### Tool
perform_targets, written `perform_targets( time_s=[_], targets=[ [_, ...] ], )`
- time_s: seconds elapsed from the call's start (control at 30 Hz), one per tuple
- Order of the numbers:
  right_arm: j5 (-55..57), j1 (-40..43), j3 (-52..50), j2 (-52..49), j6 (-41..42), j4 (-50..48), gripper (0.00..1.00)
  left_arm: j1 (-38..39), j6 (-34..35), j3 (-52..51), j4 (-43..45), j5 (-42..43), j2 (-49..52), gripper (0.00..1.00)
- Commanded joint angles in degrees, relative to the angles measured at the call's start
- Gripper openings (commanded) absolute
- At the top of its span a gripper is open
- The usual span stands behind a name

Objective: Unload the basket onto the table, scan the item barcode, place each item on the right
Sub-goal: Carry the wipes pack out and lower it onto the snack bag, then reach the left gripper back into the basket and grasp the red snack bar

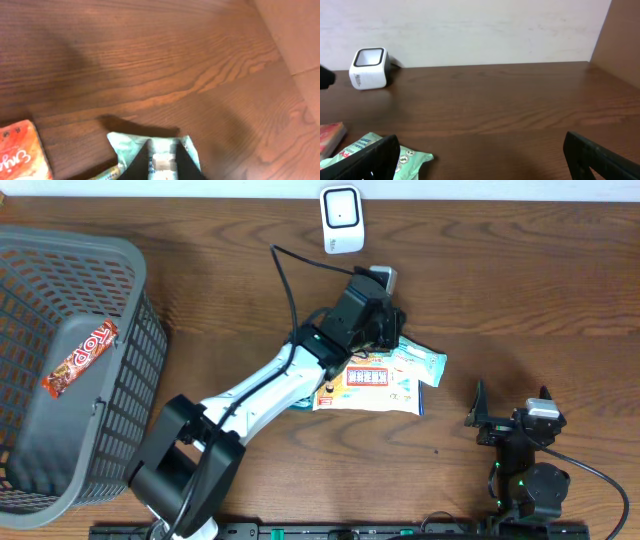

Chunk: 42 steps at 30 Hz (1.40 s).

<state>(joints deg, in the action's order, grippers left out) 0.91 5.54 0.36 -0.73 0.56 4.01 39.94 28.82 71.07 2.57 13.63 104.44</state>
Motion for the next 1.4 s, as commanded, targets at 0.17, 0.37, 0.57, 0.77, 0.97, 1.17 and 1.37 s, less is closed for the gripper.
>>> perform_targets(
  time_s=[0.17,0.37,0.57,0.77,0.97,1.17,1.37],
  targets=[
    [0.2,-0.4,0.0,0.2,-0.9,0.2,0.99,1.6,2.6,0.4,-8.2,8.0,2.5,0.08],
    [0.2,-0.4,0.0,0.2,-0.9,0.2,0.99,3.1,3.4,0.4,-12.9,8.9,2.6,0.08],
    [0.2,-0.4,0.0,0.2,-0.9,0.2,0.99,6.2,3.0,0.4,-12.6,8.8,4.3,0.08],
    [0.2,-0.4,0.0,0.2,-0.9,0.2,0.99,7.2,3.0,0.4,-11.3,3.6,10.0,0.07],
    [0.2,-0.4,0.0,0.2,-0.9,0.2,0.99,6.7,0.0,0.4,-1.9,-0.2,12.5,0.08],
    [0.2,-0.4,0.0,0.2,-0.9,0.2,0.99,6.0,-1.3,0.4,9.0,-3.0,12.3,0.08],
    [0.2,-0.4,0.0,0.2,-0.9,0.2,0.99,4.2,-1.2,0.4,8.0,-3.0,9.7,0.08]
  ],
)
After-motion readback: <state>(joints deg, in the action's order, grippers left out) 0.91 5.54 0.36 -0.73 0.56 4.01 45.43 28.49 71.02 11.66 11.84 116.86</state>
